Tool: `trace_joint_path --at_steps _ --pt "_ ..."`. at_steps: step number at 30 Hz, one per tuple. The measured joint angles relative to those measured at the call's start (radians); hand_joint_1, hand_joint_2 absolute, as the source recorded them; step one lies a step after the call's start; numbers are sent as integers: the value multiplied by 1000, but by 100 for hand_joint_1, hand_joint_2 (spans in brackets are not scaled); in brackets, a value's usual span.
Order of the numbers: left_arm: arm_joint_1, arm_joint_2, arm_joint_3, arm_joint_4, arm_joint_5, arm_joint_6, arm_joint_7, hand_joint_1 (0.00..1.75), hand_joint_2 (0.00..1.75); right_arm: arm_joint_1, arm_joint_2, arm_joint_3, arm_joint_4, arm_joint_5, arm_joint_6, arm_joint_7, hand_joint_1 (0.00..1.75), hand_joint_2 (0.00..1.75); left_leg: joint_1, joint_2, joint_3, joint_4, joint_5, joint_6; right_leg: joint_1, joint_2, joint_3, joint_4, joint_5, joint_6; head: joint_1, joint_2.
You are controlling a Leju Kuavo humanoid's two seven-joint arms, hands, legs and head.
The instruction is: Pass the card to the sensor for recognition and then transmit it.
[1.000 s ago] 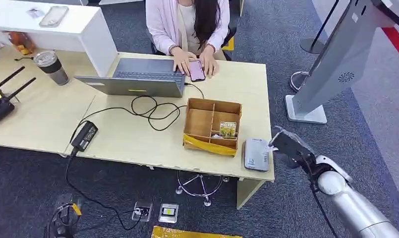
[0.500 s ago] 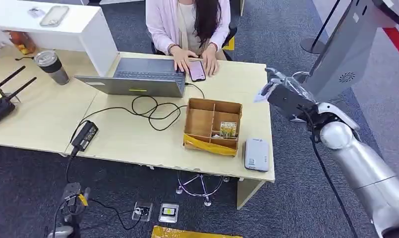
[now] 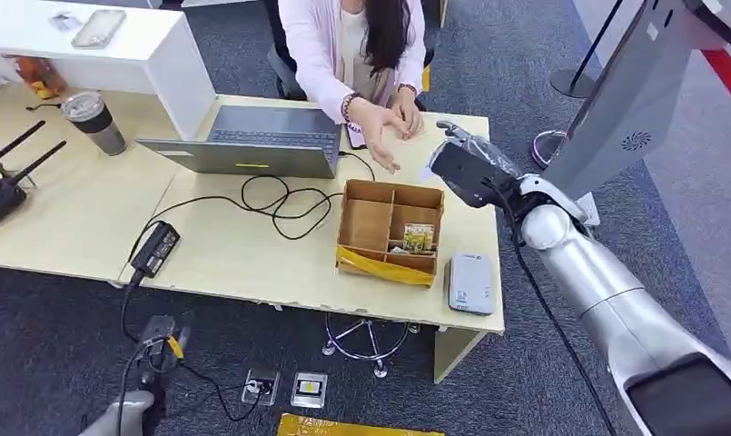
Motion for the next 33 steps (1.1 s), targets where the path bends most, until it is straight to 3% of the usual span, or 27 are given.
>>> trace_joint_path --at_steps 19,20,21,26,32,33 --pt "-28 -18 -26 0 -24 13 4 0 0 -2 80 -4 96 58 -10 27 175 175 0 1 0 0 0 0 0 1 0 0 0 0 0 0" --pt "-28 -18 -26 0 -25 13 4 0 0 -2 83 -6 96 62 -8 29 0 175 0 1 0 0 0 0 0 1 0 0 0 0 0 0" --pt "-28 -19 -26 0 -25 13 4 0 0 -2 86 -8 96 64 -5 32 0 0 0 1 0 0 0 0 0 1 0 0 0 0 0 0" --pt "-28 -24 -26 0 -29 13 11 0 0 -1 96 -11 96 69 39 30 0 0 0 1 0 0 0 0 0 1 0 0 0 0 0 0" --pt "-28 -23 -26 0 -24 12 12 0 0 -1 97 -10 92 170 32 83 0 0 0 1 0 0 0 0 0 1 0 0 0 0 0 0" --pt "-27 -23 -26 0 -21 11 12 0 0 -1 97 -9 84 203 29 102 0 175 0 1 0 0 0 0 0 1 0 0 0 0 0 0"
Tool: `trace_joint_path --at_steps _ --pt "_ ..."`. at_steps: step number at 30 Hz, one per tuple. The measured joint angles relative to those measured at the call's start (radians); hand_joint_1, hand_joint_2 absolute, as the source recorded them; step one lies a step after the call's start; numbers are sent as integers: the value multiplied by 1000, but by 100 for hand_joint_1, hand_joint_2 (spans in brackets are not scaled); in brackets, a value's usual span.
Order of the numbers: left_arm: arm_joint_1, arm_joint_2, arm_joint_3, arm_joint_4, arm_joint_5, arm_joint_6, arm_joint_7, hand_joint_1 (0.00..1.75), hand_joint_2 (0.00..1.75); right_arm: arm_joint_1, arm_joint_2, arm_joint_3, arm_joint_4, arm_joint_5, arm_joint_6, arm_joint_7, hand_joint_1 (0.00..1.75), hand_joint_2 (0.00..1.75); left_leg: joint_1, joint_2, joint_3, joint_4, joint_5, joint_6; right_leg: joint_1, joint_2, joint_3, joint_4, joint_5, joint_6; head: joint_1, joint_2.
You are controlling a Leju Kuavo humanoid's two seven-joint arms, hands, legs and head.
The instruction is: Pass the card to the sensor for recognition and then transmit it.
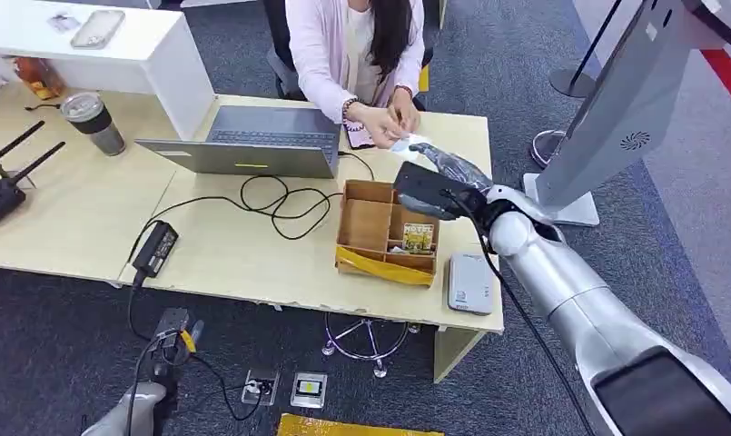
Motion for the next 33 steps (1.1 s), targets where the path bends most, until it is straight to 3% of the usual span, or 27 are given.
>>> trace_joint_path --at_steps 6,15,22,33 --pt "10 10 0 0 3 -10 0 0 0 36 -29 -2 -160 185 59 154 0 175 0 0 0 0 0 0 0 0 0 0 0 0 0 0" --pt "23 21 1 0 0 -15 -12 0 0 155 -80 -11 -511 319 119 291 0 175 0 0 0 0 0 0 0 0 0 0 0 0 0 0" --pt "25 25 1 0 -5 -13 -19 0 0 243 -85 -6 -671 308 149 300 0 175 0 0 0 0 0 0 1 0 0 0 0 0 0 0" --pt "28 25 1 0 -15 -13 -20 0 0 269 -58 18 -673 306 100 243 0 175 0 0 0 0 0 0 1 0 0 0 0 0 0 0"
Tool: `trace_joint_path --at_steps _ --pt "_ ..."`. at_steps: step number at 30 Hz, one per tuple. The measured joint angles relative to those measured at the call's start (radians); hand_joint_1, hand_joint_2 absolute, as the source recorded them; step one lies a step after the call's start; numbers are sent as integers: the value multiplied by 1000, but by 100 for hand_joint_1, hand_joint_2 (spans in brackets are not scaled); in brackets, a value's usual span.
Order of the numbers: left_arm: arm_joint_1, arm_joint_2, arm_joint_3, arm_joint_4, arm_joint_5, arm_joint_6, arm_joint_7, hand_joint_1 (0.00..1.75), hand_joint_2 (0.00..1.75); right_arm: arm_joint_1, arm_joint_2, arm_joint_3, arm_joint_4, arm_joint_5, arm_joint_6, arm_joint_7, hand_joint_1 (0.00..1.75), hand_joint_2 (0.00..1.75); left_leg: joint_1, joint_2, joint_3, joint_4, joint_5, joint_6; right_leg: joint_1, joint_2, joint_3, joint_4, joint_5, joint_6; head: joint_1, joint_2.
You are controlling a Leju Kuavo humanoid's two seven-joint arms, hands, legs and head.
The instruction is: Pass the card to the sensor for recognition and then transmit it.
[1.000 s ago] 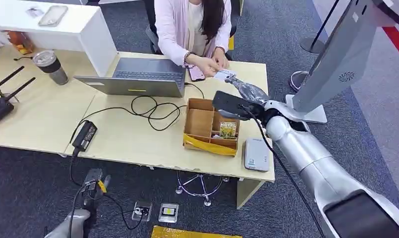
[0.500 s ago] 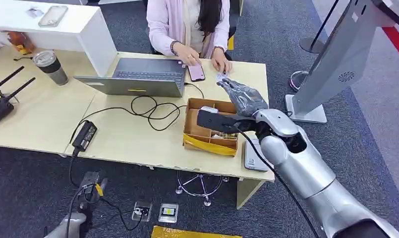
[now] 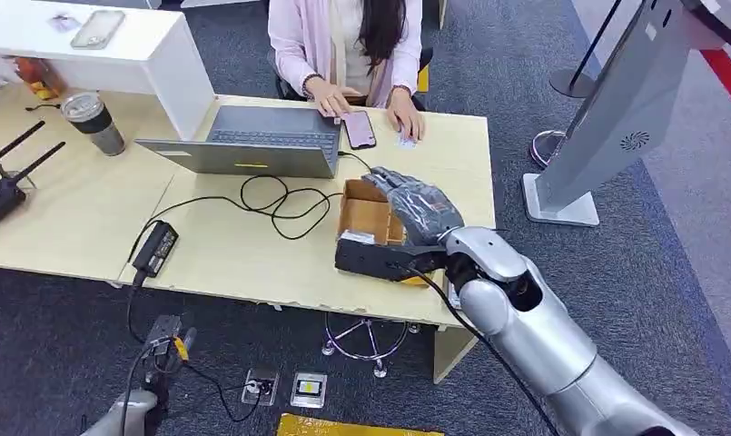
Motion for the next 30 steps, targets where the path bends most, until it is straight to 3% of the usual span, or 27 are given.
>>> trace_joint_path --at_steps 11,15,23,27,30 --pt "-2 -1 1 0 -6 0 0 0 0 -27 56 16 185 137 -188 -81 0 175 0 0 0 0 0 0 0 0 0 0 0 0 0 0" --pt "-5 -1 1 0 -11 0 0 0 0 -38 79 20 264 154 -207 -98 0 175 0 0 0 0 0 0 0 0 0 0 0 0 0 0" --pt "-5 -1 1 0 -12 0 0 0 0 -39 81 20 270 156 -209 -99 0 175 0 0 0 0 0 0 0 0 0 0 0 0 0 0" --pt "-11 -2 1 0 -18 -1 6 0 0 -66 145 30 452 186 -260 -124 0 175 0 0 0 0 0 0 0 0 0 0 0 0 0 0" --pt "-12 -1 1 0 -18 -1 9 0 0 -80 155 30 494 198 -272 -132 0 175 0 0 0 0 0 0 0 0 0 0 0 0 0 0"
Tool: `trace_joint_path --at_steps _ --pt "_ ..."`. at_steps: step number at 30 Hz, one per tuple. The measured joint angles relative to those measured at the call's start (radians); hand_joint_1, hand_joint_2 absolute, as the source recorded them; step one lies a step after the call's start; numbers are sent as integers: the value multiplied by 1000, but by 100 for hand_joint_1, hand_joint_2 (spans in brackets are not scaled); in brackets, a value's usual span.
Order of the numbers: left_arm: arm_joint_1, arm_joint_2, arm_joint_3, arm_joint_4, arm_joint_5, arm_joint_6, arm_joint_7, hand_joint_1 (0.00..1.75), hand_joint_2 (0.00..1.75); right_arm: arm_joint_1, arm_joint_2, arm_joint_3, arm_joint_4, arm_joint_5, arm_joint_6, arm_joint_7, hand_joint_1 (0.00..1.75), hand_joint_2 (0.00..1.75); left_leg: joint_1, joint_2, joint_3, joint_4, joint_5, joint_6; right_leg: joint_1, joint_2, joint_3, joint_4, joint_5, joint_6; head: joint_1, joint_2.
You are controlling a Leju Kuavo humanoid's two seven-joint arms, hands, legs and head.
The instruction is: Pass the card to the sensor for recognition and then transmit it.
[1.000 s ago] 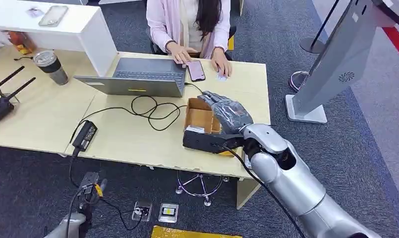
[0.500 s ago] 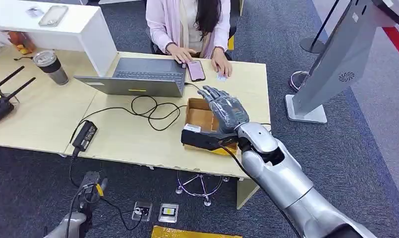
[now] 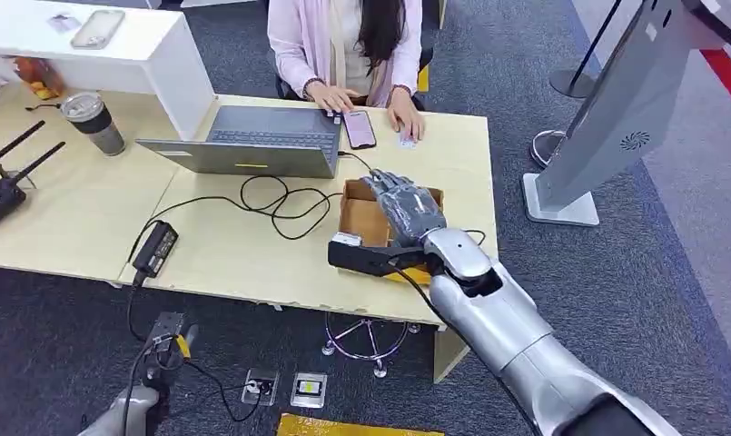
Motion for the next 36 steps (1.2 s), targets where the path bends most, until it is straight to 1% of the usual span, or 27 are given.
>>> trace_joint_path --at_steps 10,19,26,36 --pt "-1 0 0 0 0 1 0 0 0 -29 24 -1 101 5 -4 -5 0 175 0 0 0 0 0 0 0 0 0 0 0 0 0 0" --pt "-1 0 1 0 -13 13 0 0 0 -51 19 -19 166 31 -7 -14 0 175 0 0 0 0 0 0 0 0 0 0 0 0 0 0" --pt "0 0 1 0 -13 14 0 0 0 -58 10 -37 180 28 16 -21 0 175 0 0 0 0 0 0 0 0 0 0 0 0 0 0" --pt "3 0 3 0 -17 13 0 0 0 -61 1 -63 180 49 55 -2 0 175 0 0 0 0 0 0 0 0 0 0 0 0 0 0"
